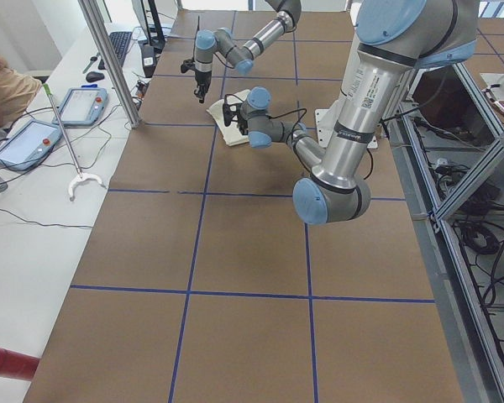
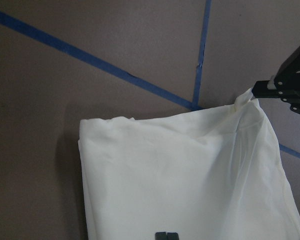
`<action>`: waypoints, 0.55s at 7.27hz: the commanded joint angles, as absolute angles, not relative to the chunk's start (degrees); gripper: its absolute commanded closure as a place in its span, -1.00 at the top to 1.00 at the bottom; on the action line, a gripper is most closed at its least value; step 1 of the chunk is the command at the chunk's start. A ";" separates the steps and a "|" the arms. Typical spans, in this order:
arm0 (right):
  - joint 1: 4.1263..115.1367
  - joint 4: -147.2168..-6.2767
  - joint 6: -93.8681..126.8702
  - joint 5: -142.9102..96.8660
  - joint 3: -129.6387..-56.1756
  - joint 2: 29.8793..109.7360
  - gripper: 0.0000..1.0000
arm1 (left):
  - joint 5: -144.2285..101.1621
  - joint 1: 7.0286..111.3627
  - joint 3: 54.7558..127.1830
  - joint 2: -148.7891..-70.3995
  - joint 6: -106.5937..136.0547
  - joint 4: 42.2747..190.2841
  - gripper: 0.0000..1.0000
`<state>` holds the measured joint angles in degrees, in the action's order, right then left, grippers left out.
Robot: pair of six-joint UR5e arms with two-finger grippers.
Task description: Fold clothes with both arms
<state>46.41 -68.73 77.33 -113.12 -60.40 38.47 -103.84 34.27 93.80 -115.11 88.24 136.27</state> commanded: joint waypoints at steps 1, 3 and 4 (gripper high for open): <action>52.62 -69.95 72.45 -119.68 -70.16 47.75 -1.00 | -104.50 40.14 97.10 -107.63 76.26 135.26 -1.00; 59.82 -76.00 58.01 -123.30 -83.78 60.14 -1.00 | -111.32 50.74 97.73 -100.23 59.42 135.35 -1.00; 63.59 -77.50 49.22 -124.62 -86.72 64.73 -1.00 | -115.53 57.24 97.39 -97.67 49.67 135.26 -1.00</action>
<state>59.04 -75.05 59.61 -122.79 -81.10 58.06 -110.66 49.61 97.48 -101.44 61.45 135.32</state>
